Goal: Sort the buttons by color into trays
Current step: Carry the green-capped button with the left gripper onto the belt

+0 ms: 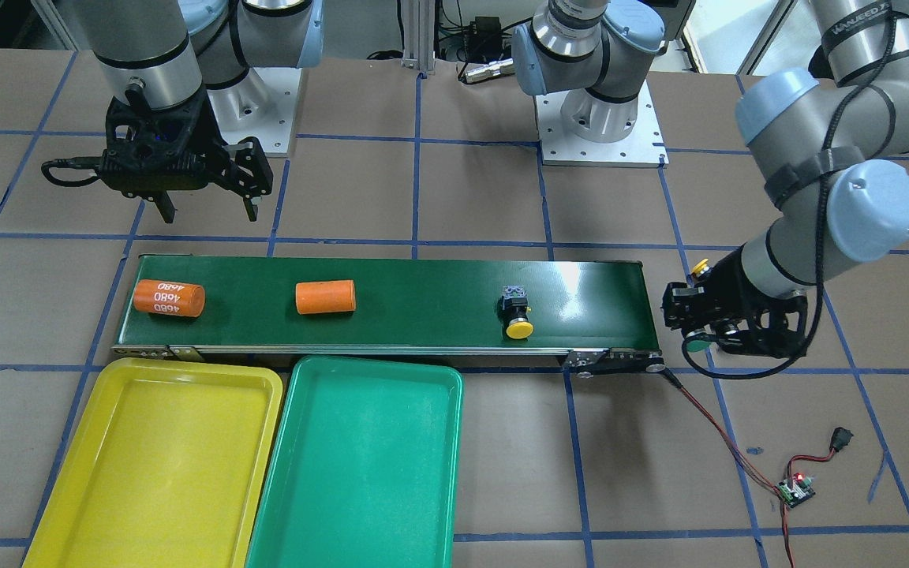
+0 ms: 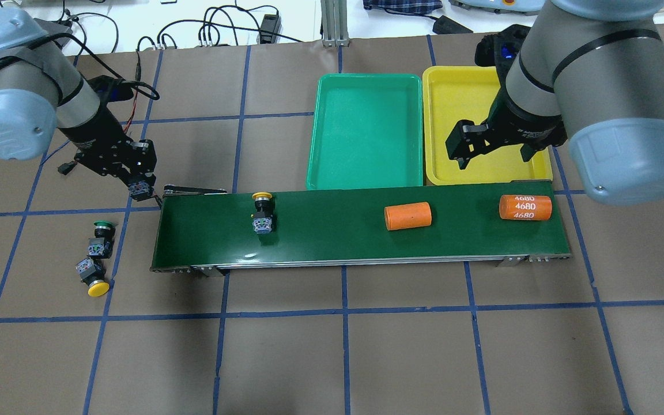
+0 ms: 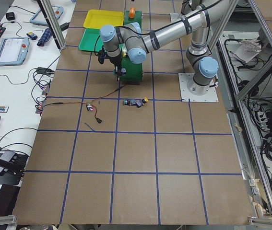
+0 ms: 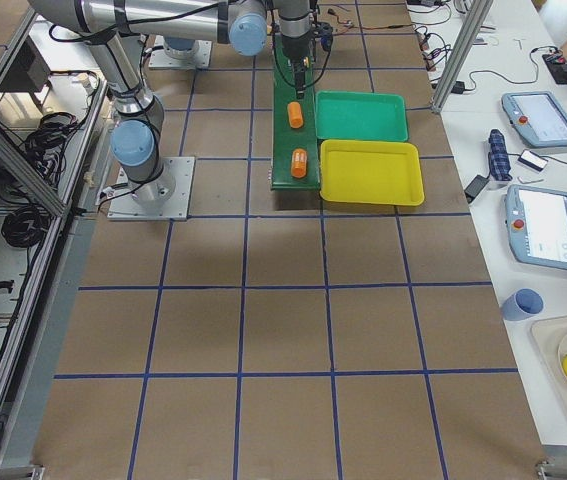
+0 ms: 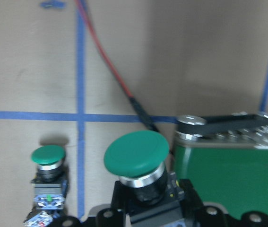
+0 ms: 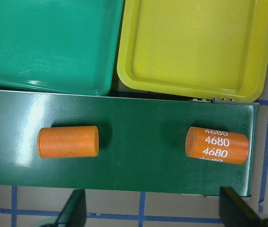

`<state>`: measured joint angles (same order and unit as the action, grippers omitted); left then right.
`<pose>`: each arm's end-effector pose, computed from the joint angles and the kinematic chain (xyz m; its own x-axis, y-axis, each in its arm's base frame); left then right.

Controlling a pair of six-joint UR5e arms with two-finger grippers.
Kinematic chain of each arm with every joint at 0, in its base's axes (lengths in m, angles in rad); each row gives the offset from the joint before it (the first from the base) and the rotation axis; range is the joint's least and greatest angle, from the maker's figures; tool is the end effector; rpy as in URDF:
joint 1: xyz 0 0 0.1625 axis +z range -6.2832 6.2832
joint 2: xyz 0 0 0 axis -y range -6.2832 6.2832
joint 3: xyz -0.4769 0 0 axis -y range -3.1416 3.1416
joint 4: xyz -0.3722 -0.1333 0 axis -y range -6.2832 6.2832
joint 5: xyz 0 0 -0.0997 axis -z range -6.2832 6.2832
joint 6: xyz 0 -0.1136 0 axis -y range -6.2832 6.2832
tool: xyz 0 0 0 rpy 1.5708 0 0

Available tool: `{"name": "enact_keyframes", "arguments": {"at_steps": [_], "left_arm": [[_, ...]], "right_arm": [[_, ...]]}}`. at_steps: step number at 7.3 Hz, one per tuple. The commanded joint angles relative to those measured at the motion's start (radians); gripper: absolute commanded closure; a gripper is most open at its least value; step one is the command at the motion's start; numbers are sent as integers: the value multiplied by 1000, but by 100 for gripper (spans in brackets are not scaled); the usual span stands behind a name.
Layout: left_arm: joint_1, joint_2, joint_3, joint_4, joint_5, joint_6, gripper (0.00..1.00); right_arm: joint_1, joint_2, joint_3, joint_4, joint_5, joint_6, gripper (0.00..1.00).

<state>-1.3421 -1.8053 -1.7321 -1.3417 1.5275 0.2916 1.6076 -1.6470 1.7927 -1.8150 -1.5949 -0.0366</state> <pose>-0.0136 -0.5512 0.3544 -0.9947 0.0525 0.0886 0.0651 0.9870 0.1467 0.1467 -0.4372 0.4808 -0.9971 -0.0708 0.0276 -0.0732 0.9926 -0.0974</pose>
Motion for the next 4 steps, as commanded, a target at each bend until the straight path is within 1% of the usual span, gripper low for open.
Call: {"name": "enact_keyframes", "arguments": {"at_steps": [1, 2, 4], "left_arm": [[-80, 9, -47, -5, 6, 4, 100], [-80, 12, -99, 2, 13, 6, 100], [-75, -3, -115, 19, 14, 9, 100]], "right_arm": [[-14, -4, -7, 28, -2, -3, 0], [-11, -4, -7, 25, 3, -3, 0], [-9, 1, -9, 14, 16, -3, 0]]}}
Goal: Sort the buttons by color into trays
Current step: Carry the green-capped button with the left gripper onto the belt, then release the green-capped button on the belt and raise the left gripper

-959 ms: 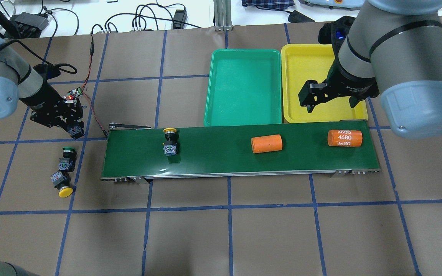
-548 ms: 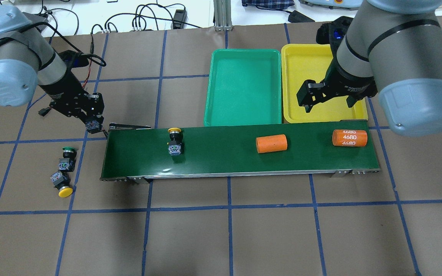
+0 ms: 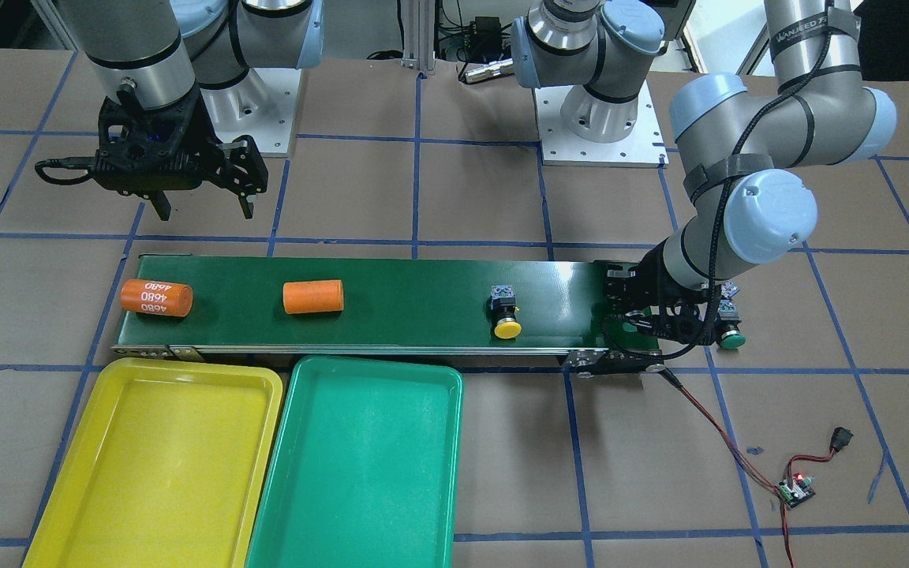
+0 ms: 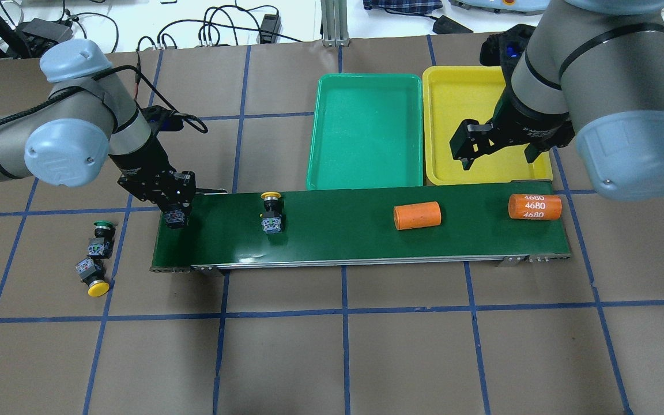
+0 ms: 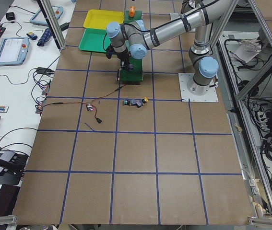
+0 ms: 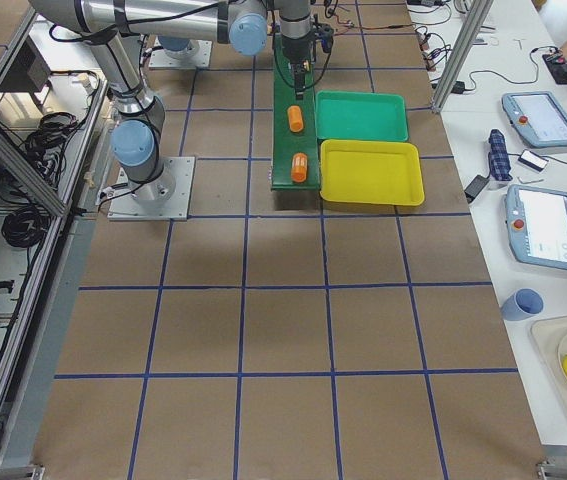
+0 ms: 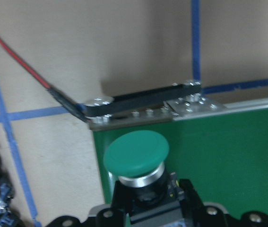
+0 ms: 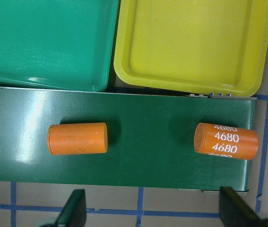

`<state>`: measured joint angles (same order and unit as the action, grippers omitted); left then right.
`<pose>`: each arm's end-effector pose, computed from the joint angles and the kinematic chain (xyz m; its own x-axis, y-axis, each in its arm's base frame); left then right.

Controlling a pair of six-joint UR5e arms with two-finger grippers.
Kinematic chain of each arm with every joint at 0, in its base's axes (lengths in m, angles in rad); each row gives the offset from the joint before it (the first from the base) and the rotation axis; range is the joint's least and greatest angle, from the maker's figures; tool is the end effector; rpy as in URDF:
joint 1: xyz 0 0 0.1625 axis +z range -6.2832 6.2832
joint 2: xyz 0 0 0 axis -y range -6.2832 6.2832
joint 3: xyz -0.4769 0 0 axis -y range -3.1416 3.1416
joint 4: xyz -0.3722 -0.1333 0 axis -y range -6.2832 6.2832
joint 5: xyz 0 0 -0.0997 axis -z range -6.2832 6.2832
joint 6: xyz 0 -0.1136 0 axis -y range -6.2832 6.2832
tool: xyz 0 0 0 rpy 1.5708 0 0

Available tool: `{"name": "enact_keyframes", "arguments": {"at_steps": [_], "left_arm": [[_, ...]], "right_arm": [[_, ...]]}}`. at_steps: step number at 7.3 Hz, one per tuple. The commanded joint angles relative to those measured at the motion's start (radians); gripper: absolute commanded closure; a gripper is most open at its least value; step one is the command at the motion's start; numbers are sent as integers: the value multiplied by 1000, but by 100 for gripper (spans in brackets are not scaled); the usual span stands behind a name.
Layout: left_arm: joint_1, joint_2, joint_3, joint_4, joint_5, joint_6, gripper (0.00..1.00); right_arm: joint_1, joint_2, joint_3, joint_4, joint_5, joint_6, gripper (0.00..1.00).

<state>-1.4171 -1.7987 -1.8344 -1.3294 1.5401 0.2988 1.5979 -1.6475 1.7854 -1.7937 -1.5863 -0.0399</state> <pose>-0.0580 -0.5194 0.3167 -0.9865 0.1284 0.1013 0.1487 0.9623 0.2278 0.1434 -0.4374 0.4821 -0.9977 -0.0655 0.0188 -0.0669 0.9942 -0.0842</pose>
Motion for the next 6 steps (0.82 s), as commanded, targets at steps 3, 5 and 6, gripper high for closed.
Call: {"name": "enact_keyframes", "arguments": {"at_steps": [3, 5, 6], "left_arm": [[1, -21, -26, 84, 3, -6, 1], [1, 5, -13, 73, 6, -12, 0], [7, 21, 3, 72, 6, -12, 0]], "right_arm": [[5, -5, -11, -6, 8, 17, 0], [11, -11, -11, -6, 5, 24, 0], [11, -11, -11, -7, 9, 25, 0]]}}
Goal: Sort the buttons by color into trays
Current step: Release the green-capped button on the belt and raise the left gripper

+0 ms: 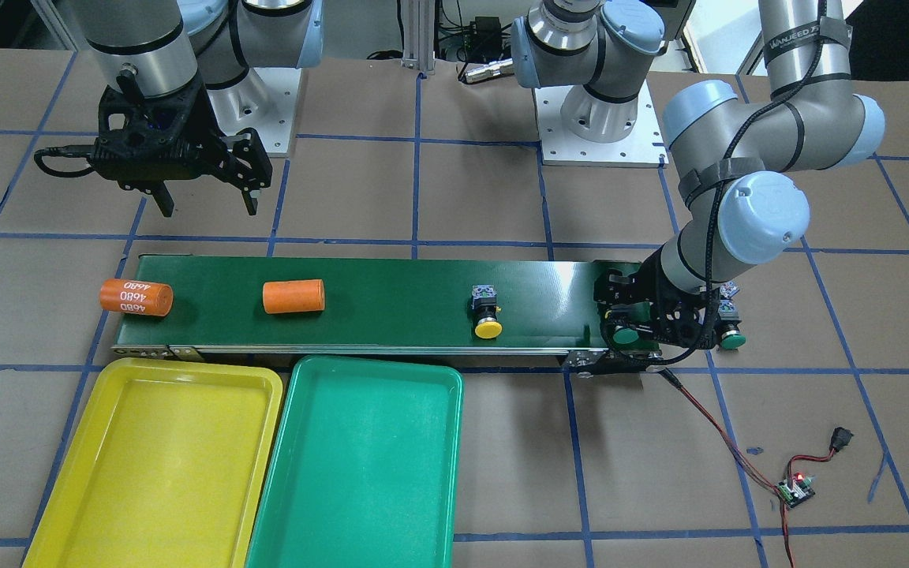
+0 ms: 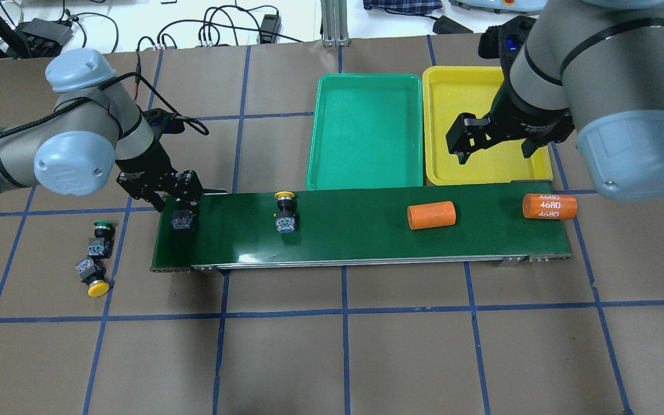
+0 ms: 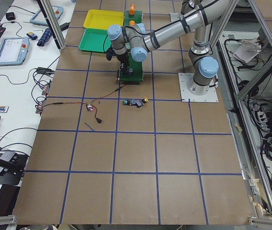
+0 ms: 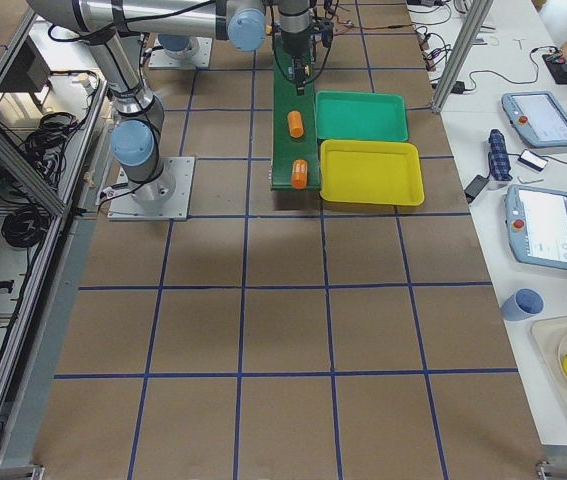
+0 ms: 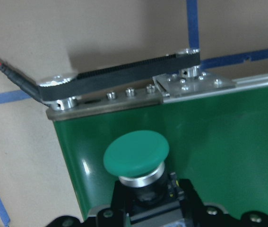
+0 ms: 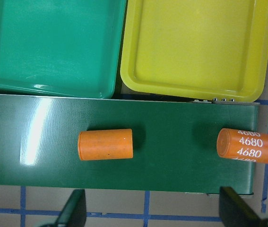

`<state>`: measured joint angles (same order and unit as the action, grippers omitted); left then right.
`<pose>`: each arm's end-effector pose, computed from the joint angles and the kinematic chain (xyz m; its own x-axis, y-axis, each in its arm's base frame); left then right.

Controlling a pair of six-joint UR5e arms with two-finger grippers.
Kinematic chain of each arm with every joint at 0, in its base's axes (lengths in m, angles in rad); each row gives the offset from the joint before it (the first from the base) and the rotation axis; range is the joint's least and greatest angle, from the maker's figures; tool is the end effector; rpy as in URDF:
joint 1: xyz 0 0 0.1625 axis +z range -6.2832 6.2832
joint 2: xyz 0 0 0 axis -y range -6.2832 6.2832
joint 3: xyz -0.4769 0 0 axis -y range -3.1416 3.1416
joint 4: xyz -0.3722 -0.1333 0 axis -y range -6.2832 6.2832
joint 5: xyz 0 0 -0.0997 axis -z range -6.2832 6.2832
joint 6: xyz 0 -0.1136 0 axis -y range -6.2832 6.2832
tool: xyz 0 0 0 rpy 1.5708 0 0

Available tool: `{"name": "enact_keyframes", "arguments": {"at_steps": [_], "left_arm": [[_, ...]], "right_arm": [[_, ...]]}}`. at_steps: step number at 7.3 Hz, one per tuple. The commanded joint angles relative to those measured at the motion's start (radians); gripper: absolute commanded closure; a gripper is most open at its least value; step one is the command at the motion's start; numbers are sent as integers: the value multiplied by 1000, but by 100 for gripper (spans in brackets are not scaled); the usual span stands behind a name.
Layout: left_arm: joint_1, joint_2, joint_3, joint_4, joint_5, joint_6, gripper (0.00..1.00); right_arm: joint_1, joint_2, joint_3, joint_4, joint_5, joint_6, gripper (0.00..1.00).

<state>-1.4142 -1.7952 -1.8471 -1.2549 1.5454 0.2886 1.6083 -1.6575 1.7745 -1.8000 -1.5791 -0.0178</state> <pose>-0.0550 -0.5248 0.3188 -0.9895 0.1225 0.0762 0.1339 0.9765 0.1691 0.1488 -0.4349 0.4924 -0.9985 -0.0542 0.0102 -0.0550 0.9922 -0.1118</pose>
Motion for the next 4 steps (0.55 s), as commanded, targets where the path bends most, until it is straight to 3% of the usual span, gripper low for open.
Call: {"name": "enact_keyframes", "arguments": {"at_steps": [1, 2, 4], "left_arm": [[24, 32, 47, -6, 8, -2, 0], [82, 31, 67, 5, 98, 9, 0], [222, 1, 57, 20, 124, 141, 0]], "right_arm": [[1, 1, 2, 2, -13, 19, 0], [1, 7, 11, -1, -18, 25, 0], [1, 15, 16, -5, -12, 21, 0]]}}
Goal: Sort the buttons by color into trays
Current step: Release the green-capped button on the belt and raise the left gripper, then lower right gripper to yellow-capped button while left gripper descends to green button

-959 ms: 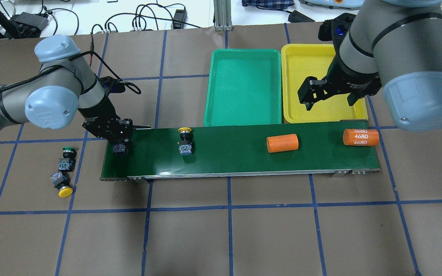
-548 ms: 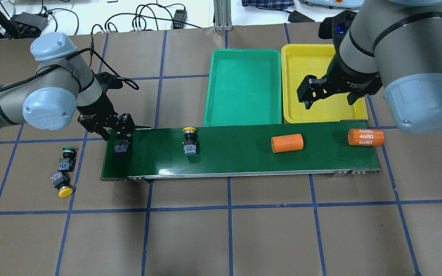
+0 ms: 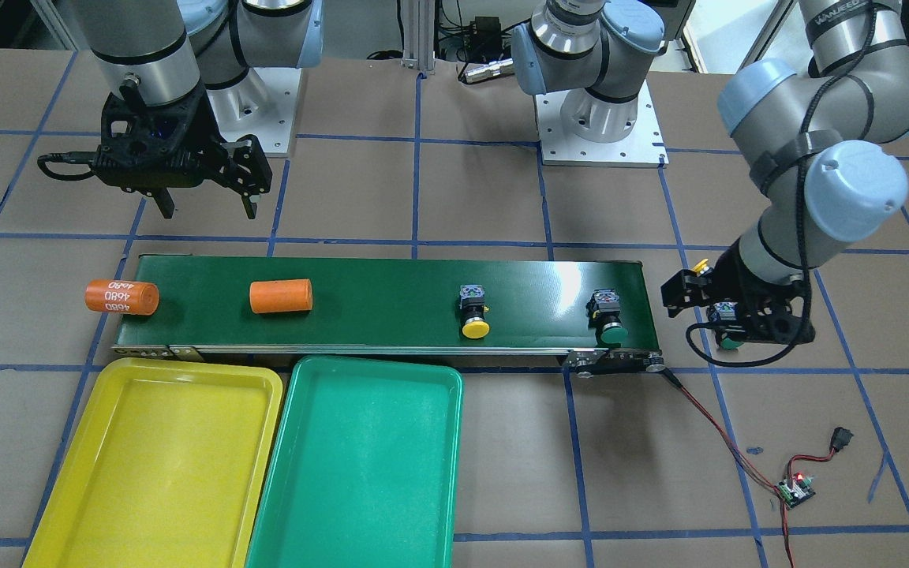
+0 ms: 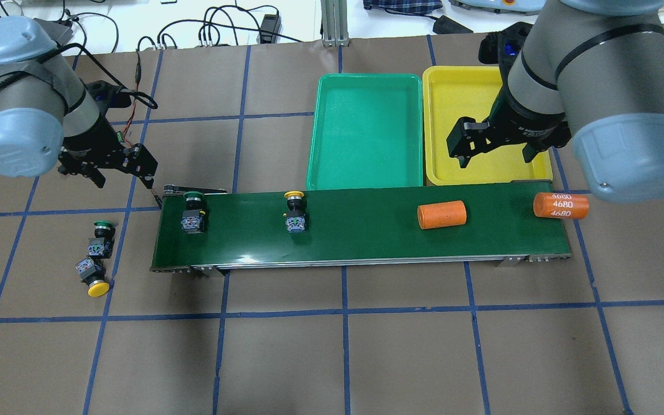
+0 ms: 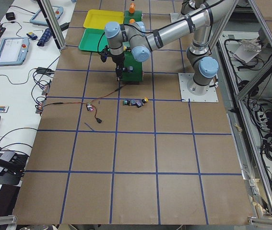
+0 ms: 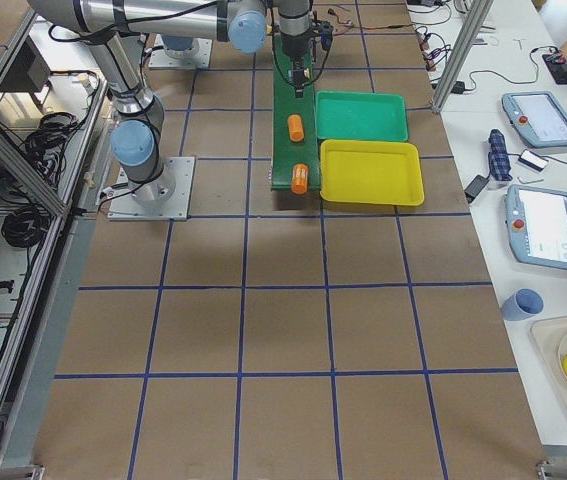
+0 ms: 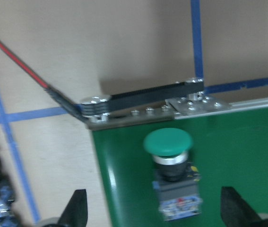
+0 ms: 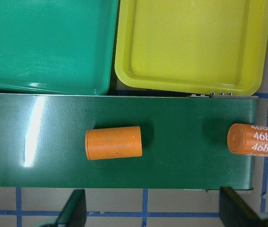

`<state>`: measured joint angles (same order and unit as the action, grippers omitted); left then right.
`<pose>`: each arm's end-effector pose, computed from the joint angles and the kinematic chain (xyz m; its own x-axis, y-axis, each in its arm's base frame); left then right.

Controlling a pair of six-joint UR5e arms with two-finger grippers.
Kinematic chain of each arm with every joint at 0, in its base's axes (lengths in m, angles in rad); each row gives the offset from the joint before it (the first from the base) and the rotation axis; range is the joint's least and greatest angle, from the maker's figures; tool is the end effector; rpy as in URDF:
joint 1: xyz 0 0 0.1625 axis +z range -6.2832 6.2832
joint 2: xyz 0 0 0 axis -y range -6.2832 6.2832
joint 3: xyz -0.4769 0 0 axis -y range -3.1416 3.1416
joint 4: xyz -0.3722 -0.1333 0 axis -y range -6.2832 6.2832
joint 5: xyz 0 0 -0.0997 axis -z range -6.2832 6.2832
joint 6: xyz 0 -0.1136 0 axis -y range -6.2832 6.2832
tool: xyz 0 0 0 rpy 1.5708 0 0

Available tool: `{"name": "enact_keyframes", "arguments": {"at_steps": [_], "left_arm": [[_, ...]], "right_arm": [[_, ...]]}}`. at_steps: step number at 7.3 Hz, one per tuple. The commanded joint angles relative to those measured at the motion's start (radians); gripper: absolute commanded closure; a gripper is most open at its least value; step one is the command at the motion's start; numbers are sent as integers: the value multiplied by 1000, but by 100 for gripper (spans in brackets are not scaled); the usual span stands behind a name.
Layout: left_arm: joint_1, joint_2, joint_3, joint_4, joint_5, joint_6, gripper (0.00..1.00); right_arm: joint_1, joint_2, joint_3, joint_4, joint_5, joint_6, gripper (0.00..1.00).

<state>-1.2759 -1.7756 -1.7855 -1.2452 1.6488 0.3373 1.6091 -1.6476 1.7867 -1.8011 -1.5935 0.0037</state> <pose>0.0337 -0.5390 0.3557 -0.9979 0.0484 -0.0422 0.0433 0.9925 0.1142 0.1475 -0.4363 0.4824 -0.9992 -0.0325 0.0223 -0.0344 0.9952 -0.0912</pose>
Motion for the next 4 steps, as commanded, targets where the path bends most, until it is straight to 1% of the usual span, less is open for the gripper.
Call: {"name": "enact_keyframes", "arguments": {"at_steps": [1, 2, 4], "left_arm": [[122, -31, -20, 57, 23, 182, 0], [147, -51, -52, 99, 22, 249, 0], [188, -91, -168, 292, 25, 354, 0]], "right_arm": [[0, 14, 0, -15, 7, 1, 0], [0, 38, 3, -55, 7, 5, 0], [17, 60, -6, -125, 15, 41, 0]]}}
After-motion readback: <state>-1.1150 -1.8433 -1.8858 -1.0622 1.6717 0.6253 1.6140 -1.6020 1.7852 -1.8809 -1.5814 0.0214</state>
